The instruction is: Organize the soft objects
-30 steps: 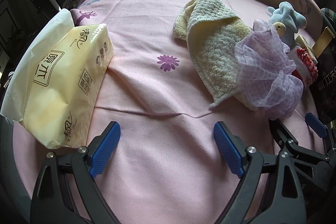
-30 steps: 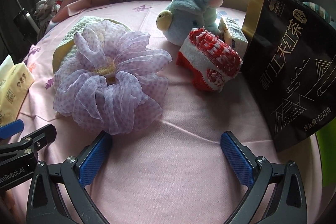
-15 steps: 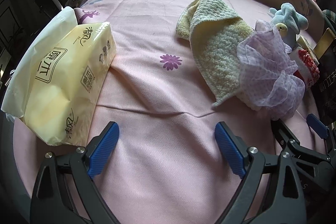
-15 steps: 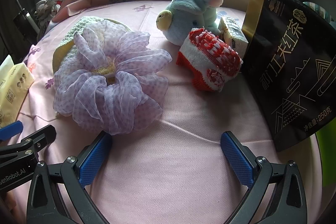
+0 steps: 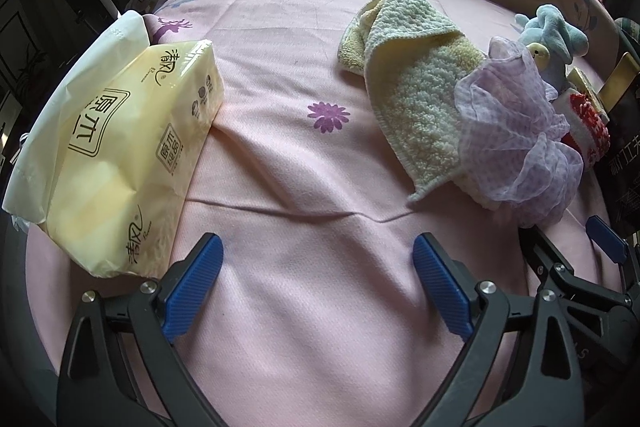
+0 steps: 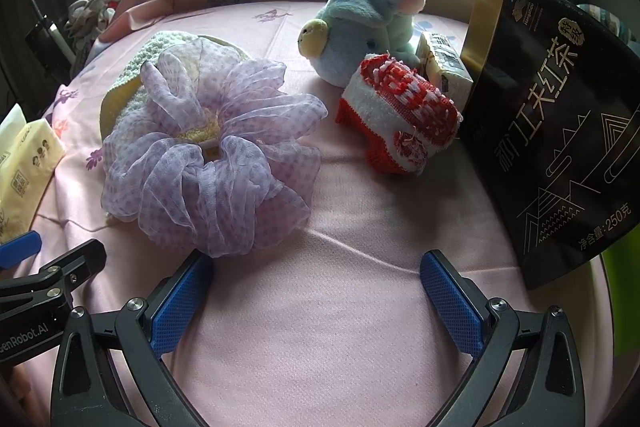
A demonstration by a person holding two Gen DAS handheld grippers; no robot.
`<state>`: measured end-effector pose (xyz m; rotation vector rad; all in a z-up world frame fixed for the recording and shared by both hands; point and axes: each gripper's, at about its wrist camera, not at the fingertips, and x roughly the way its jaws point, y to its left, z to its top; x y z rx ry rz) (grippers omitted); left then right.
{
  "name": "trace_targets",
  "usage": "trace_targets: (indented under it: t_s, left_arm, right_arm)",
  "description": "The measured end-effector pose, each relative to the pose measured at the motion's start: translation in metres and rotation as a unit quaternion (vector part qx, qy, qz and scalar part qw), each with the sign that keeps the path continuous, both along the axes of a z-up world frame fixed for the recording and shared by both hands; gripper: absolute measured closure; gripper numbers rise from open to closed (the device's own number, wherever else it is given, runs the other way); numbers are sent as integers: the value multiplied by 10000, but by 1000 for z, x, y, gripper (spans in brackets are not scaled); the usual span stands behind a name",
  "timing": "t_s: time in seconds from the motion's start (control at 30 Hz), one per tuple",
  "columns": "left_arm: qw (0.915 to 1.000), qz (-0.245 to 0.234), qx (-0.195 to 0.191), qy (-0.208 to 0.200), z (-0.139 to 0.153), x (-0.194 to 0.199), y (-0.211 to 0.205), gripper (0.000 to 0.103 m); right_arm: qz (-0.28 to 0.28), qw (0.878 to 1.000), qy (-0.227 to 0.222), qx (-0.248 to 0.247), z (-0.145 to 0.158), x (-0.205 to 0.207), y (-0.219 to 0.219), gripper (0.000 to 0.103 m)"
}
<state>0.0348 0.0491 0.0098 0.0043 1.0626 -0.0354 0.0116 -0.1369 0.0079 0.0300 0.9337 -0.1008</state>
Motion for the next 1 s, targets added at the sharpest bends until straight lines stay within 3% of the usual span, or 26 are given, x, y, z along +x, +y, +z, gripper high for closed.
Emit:
trace_targets:
  t_s: [0.53, 1.0]
  left_arm:
    - [10000, -5, 7, 30, 0, 0, -2, 6]
    - [9993, 52, -369, 86, 6, -3, 5, 6]
  right_arm:
    - [2, 10000, -1, 6, 0, 0, 0, 0]
    - [-3, 10000, -19, 0, 0, -1, 0, 0]
